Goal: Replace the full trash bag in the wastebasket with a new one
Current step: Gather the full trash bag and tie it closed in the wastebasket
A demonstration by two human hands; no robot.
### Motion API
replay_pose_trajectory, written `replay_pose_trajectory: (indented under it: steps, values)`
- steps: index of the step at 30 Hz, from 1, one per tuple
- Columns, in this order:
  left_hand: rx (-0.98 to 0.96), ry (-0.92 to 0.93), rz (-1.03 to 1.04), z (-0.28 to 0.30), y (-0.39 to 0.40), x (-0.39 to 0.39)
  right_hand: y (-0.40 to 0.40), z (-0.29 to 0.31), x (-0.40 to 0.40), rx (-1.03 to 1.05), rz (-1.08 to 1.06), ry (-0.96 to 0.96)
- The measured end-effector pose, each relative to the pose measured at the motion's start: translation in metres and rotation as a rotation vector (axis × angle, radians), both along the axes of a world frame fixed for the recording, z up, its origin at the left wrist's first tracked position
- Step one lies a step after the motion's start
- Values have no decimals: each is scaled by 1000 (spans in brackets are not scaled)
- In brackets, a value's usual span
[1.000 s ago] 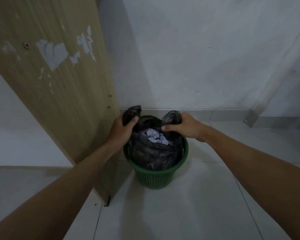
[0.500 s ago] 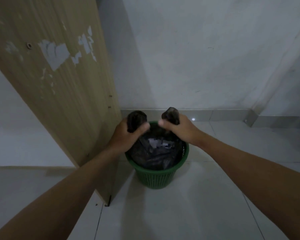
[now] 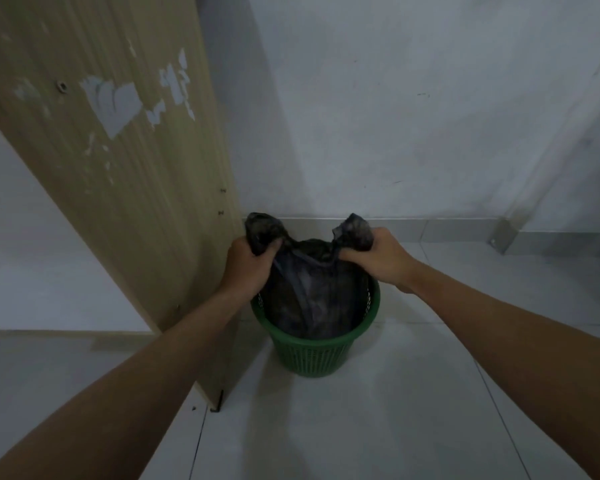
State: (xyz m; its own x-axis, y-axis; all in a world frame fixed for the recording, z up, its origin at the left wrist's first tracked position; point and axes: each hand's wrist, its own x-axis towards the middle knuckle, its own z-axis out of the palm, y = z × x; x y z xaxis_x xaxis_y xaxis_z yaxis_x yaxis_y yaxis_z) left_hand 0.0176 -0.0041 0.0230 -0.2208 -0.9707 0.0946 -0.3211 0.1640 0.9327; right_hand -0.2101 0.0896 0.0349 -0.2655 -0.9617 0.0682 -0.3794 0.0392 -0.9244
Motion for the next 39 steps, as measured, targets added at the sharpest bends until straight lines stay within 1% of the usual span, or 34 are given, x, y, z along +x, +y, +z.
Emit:
replay_pose_trajectory:
  steps: [2, 4, 5, 6, 8, 10, 13, 15, 20, 23, 25, 27, 29, 32, 34, 36, 38, 39]
  values:
    - [82, 107, 57, 7, 1, -6, -7, -2, 2, 48, -116, -189]
    - [161, 162, 98, 10, 0, -11, -12, 0, 8, 44, -213, -378]
    - [232, 220, 111, 11, 0, -13, -15, 1, 11, 47, -261, -485]
    - [317, 309, 125, 10, -2, -16, -16, 4, 15, 58, -311, -590]
    - [492, 543, 138, 9, -6, -20, -21, 5, 22, 78, -393, -787]
    - [620, 694, 68, 7, -6, -24, -25, 4, 28, 61, -422, -932]
    - [677, 834, 35, 6, -3, -33, -31, 3, 37, 11, -362, -1115]
    - [695, 918, 66, 7, -3, -36, -35, 2, 41, -33, -345, -1180]
    - [748, 1032, 104, 2, -7, -36, -38, -5, 37, -48, -437, -1099]
    - [748, 1005, 105, 4, -6, -39, -38, -3, 38, -69, -438, -1130]
    - [733, 948, 83, 3, -7, -39, -37, -2, 41, -85, -435, -1143]
    - [674, 863, 22, 4, -6, -40, -37, -1, 43, -74, -396, -1096]
    - [624, 793, -56, 6, -5, -41, -36, 0, 42, -52, -312, -1037]
    - [607, 712, -126, 10, -6, -44, -37, 1, 38, -28, -196, -994]
    - [610, 650, -127, 12, -7, -47, -40, 1, 37, -12, -195, -926]
    - [570, 515, -115, 14, -6, -49, -42, 1, 41, -9, -231, -829]
    - [466, 322, -106, 14, -3, -50, -44, 0, 44, -35, -241, -744]
    - [421, 259, -113, 14, -2, -51, -44, 0, 45, -48, -239, -709]
